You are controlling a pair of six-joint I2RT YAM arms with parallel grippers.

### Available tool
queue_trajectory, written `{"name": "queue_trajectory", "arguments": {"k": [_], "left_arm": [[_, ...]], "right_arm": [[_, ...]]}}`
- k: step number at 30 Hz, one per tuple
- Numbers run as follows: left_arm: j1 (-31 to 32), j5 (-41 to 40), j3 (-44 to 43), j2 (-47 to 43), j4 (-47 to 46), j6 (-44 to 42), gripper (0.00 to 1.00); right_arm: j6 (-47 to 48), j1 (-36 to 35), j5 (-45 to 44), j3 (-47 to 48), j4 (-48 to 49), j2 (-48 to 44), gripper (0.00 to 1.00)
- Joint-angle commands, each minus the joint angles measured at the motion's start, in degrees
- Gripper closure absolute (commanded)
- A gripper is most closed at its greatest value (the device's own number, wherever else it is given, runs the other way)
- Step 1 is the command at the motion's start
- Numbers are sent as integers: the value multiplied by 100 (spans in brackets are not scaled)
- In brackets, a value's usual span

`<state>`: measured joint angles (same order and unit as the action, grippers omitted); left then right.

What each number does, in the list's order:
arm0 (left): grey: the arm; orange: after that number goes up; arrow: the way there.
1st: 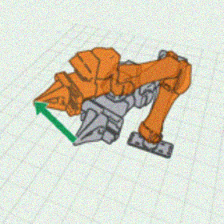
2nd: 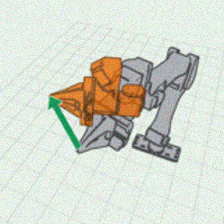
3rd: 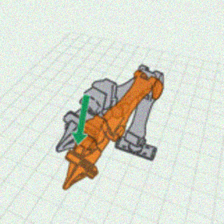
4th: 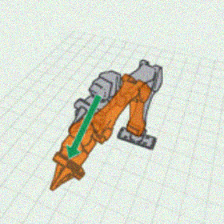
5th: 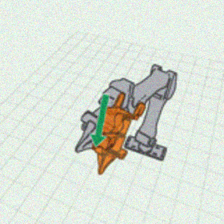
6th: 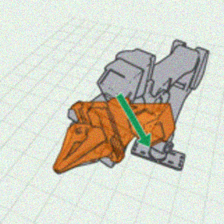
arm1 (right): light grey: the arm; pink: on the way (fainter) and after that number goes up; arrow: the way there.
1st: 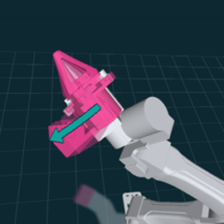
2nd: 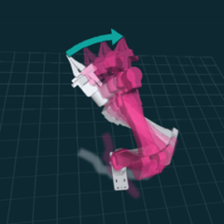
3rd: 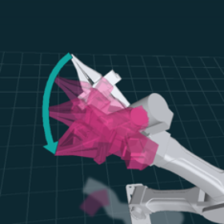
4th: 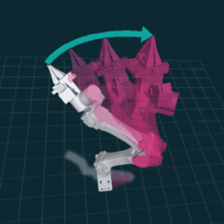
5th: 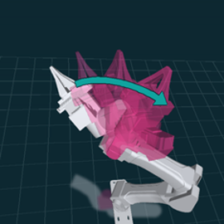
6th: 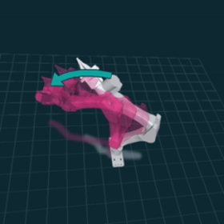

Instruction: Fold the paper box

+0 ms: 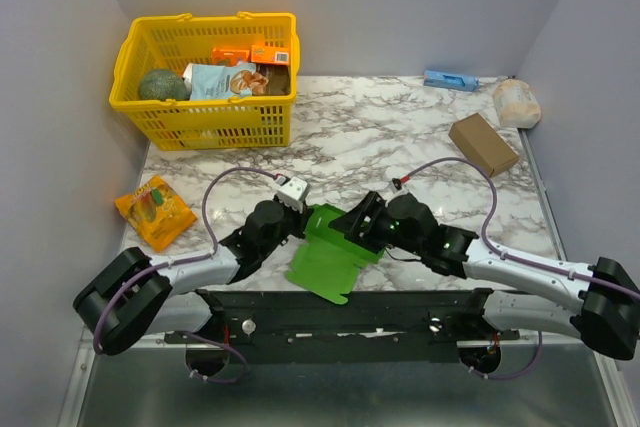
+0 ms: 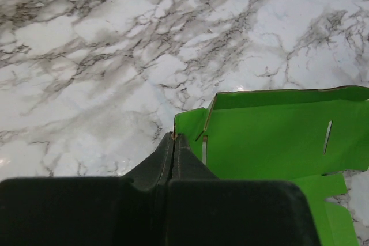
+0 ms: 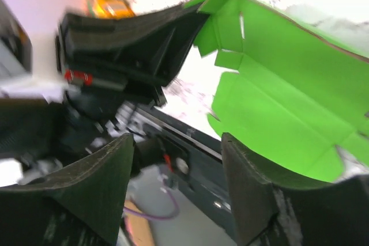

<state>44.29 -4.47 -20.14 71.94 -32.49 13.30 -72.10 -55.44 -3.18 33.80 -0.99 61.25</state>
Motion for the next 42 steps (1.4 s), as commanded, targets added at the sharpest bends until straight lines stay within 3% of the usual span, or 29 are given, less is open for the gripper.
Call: {"name": "queue_trajectory", "arguments": {"k": [1,11,20,27,32,42], "left_arm": [[202,-1134,458,-496,-811,67,100],[361,-1829,740,-945,-1005,-46,100],[431,-2049,871,-1138,-1163,-143,100],[501,-2216,977,-1288,-1268,-205,100],[607,-2321,1003,-1306,-1321,-284,100],[756,-2365,916,-1191,-1277,-381,100]], "right_arm": [[-1175,33,-657,-207,836,220,27],[-2501,657,-473,-207,2022,1477,27],[-3029,719,-1061,-120,1911,1644,31],[-3232,824,-1273,-41,1752,1793,47],[-3188,859,-1404,118,1585,1846,53],[-3206,868,-1475,241,1664,2101,83]]}}
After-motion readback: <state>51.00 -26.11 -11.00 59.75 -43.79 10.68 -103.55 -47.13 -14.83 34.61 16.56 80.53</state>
